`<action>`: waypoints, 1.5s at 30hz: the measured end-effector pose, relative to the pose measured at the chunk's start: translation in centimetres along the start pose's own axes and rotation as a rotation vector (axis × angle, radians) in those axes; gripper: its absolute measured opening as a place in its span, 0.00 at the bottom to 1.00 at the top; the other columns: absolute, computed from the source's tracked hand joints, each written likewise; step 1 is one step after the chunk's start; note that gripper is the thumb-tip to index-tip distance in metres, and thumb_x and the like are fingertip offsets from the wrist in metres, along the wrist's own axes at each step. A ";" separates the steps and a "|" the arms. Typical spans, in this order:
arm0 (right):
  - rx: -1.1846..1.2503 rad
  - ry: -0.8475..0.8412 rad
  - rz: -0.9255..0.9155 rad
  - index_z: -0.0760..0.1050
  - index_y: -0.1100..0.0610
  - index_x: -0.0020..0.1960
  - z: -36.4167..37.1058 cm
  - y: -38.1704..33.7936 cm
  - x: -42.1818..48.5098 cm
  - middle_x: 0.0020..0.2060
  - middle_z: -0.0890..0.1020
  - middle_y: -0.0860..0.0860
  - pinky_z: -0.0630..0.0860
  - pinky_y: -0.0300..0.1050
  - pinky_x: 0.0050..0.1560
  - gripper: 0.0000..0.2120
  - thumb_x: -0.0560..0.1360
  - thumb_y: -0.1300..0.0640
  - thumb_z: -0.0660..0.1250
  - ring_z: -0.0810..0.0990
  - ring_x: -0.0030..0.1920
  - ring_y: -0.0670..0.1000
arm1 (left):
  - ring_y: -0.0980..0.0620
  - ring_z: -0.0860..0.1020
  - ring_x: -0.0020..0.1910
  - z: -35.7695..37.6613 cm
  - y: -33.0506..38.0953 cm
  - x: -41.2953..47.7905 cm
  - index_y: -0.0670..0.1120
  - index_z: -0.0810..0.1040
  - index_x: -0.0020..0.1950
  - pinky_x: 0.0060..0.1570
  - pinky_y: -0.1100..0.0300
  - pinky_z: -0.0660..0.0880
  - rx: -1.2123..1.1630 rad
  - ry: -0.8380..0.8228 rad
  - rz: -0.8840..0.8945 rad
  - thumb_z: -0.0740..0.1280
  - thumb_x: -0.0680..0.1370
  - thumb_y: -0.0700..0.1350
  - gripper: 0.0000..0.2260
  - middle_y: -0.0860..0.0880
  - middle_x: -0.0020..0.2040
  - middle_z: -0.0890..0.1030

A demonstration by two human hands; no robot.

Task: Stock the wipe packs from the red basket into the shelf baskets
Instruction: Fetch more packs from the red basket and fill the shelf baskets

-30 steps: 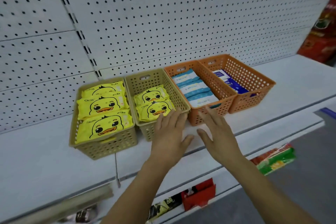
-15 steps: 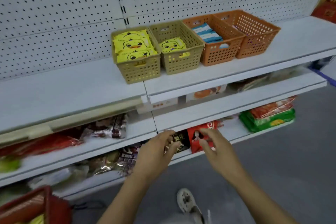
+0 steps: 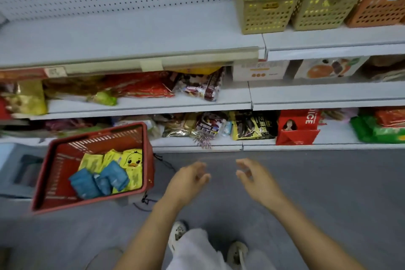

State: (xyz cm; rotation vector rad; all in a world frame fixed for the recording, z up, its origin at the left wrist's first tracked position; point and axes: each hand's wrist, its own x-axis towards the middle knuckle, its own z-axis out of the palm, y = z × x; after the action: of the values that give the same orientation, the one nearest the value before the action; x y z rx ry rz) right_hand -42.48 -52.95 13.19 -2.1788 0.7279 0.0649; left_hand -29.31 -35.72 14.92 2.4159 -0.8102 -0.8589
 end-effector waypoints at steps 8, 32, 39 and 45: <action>-0.056 -0.153 -0.112 0.74 0.50 0.64 11.0 -10.2 3.2 0.57 0.79 0.46 0.73 0.44 0.57 0.14 0.79 0.53 0.62 0.78 0.57 0.48 | 0.52 0.80 0.53 -6.1 -13.6 -4.1 0.47 0.76 0.65 0.52 0.61 0.75 -0.165 0.137 -0.153 0.66 0.79 0.49 0.15 0.49 0.56 0.82; -0.127 -0.470 0.152 0.61 0.52 0.73 47.7 -23.1 21.9 0.69 0.70 0.50 0.75 0.49 0.56 0.25 0.78 0.59 0.62 0.76 0.61 0.53 | 0.46 0.71 0.66 -14.7 -53.2 5.6 0.47 0.69 0.68 0.60 0.52 0.71 0.184 0.044 -0.380 0.67 0.77 0.45 0.20 0.47 0.69 0.69; -0.417 -0.338 0.128 0.57 0.56 0.73 52.6 -22.4 23.7 0.63 0.70 0.55 0.75 0.49 0.42 0.30 0.76 0.55 0.66 0.78 0.54 0.59 | 0.44 0.77 0.60 -13.4 -54.8 7.0 0.47 0.70 0.68 0.55 0.53 0.73 0.508 -0.060 -0.359 0.67 0.77 0.46 0.20 0.46 0.63 0.76; -0.319 -0.409 0.081 0.67 0.52 0.38 52.0 -21.4 22.8 0.37 0.73 0.49 0.66 0.45 0.35 0.09 0.74 0.55 0.66 0.75 0.42 0.55 | 0.42 0.78 0.59 -13.5 -54.5 5.9 0.46 0.71 0.69 0.54 0.51 0.75 0.391 -0.073 -0.382 0.65 0.78 0.47 0.19 0.42 0.61 0.79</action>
State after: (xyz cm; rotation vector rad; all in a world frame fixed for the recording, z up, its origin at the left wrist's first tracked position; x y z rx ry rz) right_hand -2.39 -15.63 -12.84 -2.3253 0.5976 0.6893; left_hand 3.99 2.92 -9.34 2.9634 -0.5917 -1.0089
